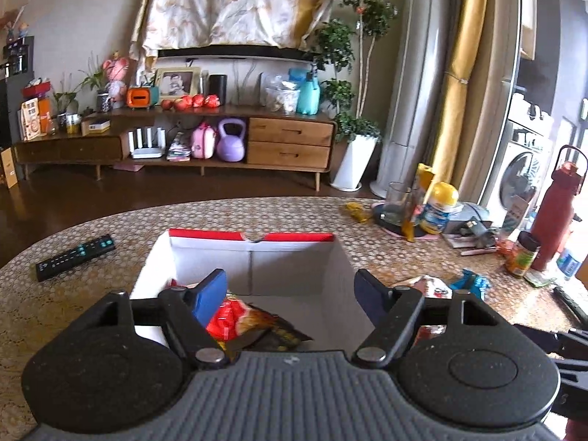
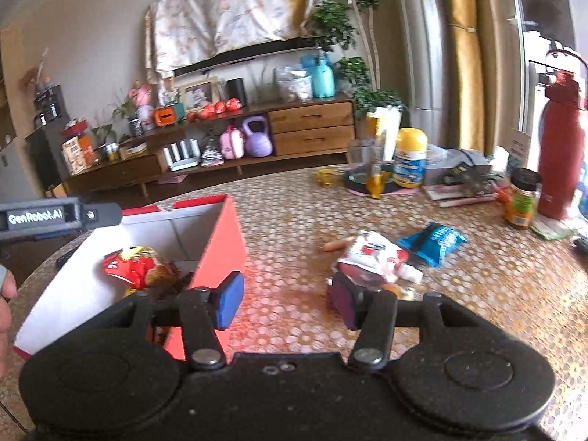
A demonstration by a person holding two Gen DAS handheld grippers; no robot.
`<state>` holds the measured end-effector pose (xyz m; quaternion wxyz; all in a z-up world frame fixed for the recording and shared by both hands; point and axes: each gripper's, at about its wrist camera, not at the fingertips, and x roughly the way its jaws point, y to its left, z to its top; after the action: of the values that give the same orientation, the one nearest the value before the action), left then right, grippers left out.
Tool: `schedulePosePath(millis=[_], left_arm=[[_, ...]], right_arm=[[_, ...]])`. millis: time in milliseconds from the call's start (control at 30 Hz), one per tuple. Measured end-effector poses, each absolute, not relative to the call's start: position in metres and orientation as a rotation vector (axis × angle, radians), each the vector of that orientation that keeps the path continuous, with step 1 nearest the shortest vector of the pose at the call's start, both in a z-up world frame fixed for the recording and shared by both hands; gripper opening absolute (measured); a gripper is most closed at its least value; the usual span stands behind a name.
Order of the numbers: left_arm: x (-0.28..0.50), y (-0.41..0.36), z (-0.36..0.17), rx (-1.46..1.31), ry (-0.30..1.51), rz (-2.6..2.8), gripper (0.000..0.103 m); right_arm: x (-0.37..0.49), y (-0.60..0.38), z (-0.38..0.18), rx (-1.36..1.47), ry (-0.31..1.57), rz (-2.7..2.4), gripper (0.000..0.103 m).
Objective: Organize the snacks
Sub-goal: 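Move both tools back toward the remaining snacks on the table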
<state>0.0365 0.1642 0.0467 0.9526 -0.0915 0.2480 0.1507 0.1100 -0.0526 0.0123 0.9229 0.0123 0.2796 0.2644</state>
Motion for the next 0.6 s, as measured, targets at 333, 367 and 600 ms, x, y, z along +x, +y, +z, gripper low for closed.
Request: schedulePosePath(millis=[333,367,600], left_arm=[[0.053,0.123,0.048,-0.162,0.506,0.200,0.083],[0.055,0.118,0.048,-0.156,0.510,0.190,0.083],[0.073,0.089,0.043,-0.128,0.536,0.127,0.083]], right_arm=[[0.107,-0.087,-0.013,0.035,0.595,0.448,0.053],[0.108,-0.091,-0.016,0.039,0.599,0.441,0.053],[0.112,-0.108,-0.026,0.059,0.615,0.400,0.053]])
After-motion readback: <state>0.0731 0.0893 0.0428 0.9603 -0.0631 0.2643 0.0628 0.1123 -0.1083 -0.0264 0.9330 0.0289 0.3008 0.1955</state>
